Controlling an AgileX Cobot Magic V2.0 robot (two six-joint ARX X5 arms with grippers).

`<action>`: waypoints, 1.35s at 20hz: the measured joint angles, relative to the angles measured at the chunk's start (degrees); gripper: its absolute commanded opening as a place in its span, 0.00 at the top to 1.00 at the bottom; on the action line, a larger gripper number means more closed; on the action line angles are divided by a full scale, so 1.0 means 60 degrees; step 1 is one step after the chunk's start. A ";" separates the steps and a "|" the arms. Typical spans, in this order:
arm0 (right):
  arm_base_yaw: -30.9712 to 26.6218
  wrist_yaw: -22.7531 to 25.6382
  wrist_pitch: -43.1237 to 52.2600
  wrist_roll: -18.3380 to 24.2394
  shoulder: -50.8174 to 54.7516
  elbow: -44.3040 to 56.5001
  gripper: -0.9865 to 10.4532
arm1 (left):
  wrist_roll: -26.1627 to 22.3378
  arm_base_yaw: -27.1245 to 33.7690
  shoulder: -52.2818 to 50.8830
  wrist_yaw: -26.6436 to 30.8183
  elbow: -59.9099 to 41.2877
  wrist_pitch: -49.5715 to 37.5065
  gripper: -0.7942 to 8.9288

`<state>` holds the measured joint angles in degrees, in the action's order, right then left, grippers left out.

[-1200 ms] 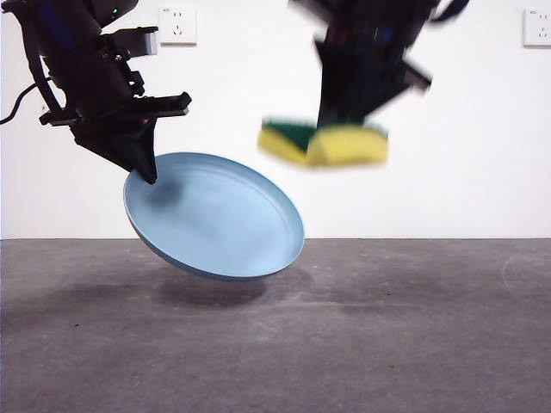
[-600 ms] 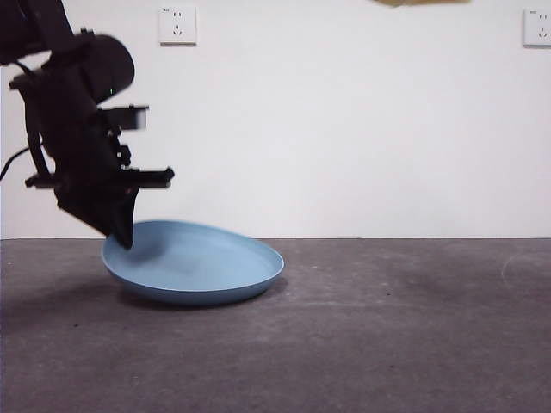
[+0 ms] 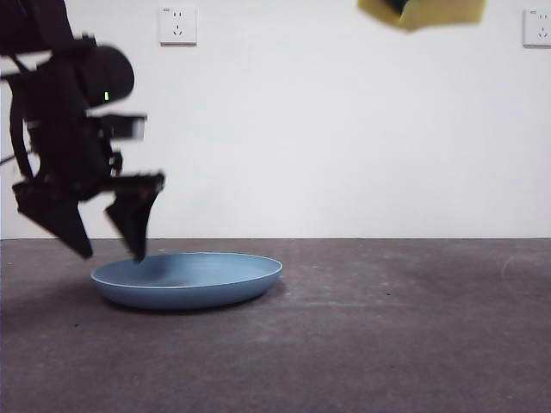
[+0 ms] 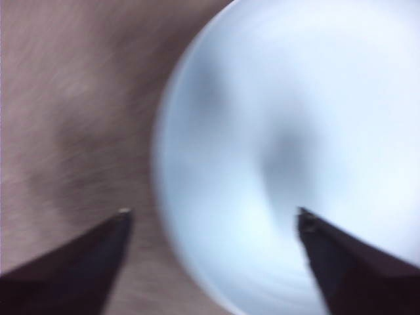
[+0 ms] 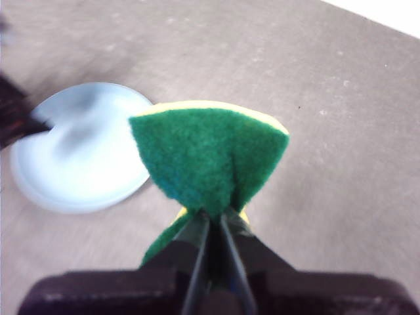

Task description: Pick up the plate,pick up the cloth,clean the plate with the cloth

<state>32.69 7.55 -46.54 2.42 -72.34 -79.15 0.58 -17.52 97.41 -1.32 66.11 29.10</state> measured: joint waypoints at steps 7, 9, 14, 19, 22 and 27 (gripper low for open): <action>-0.0138 -0.0011 0.1566 -0.0539 -0.3209 0.0000 0.93 | 0.0444 -0.0965 -0.3421 -0.1038 -0.0004 0.0685 0.43; -0.0171 -0.0062 0.1800 -0.0769 -0.4182 0.0000 0.93 | 0.0597 -0.1144 -0.4335 -0.1053 -0.0004 0.0925 0.43; -0.0262 -0.1013 0.2171 -0.1166 -0.6073 0.0000 0.91 | 0.0841 -0.1304 -0.5865 -0.1056 0.0000 0.1577 0.43; -0.0310 -0.1013 0.2215 -0.1341 -0.6426 0.0004 0.74 | 0.0845 -0.1304 -0.6200 -0.1056 0.0000 0.2237 0.43; -0.0466 -0.1016 0.2157 -0.1359 -0.6426 0.0004 0.53 | 0.0845 -0.1304 -0.6200 -0.1053 -0.0004 0.2233 0.43; -0.0699 -0.1013 0.2095 -0.1377 -0.6331 0.0004 0.53 | 0.0845 -0.1308 -0.6200 -0.1016 -0.0004 0.2204 0.43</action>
<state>28.49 1.48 -33.98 -5.85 -110.32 -79.13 5.65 -25.36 60.20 -7.42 66.08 42.33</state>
